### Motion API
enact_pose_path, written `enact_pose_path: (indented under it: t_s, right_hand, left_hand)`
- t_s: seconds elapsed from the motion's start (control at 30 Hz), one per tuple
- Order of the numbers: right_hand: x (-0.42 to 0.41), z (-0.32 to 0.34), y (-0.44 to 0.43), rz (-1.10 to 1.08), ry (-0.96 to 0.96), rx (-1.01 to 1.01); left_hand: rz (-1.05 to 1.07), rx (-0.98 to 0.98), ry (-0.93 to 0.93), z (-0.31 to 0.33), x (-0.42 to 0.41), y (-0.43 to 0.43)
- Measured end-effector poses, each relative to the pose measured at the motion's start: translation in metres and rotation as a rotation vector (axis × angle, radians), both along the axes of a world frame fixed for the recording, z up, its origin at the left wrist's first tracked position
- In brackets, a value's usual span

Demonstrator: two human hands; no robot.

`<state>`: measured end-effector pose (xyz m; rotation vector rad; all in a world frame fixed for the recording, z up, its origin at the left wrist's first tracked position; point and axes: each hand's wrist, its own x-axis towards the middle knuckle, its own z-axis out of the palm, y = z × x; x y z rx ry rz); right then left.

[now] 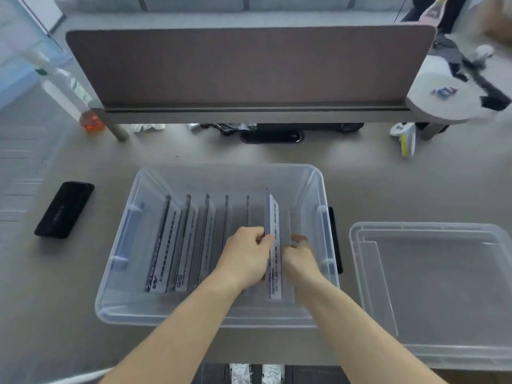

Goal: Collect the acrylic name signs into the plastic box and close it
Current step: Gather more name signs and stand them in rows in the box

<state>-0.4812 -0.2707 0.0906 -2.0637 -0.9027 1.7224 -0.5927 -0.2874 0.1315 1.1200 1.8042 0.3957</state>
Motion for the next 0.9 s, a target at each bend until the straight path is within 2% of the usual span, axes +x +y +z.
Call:
enact_pose_path:
  t_s: [0.23, 0.57, 0.9]
  right_hand:
    - [0.001, -0.02, 0.012, 0.087, -0.049, -0.016]
    - [-0.003, -0.04, 0.015, 0.214, -0.165, 0.01]
    - [-0.006, -0.056, 0.02, 0.129, -0.022, -0.089]
  left_hand:
    - [-0.032, 0.069, 0.153, -0.033, 0.009, 0.004]
    - [-0.025, 0.074, 0.196, -0.047, 0.009, 0.008]
    - [-0.037, 0.051, 0.224, -0.054, 0.011, 0.006]
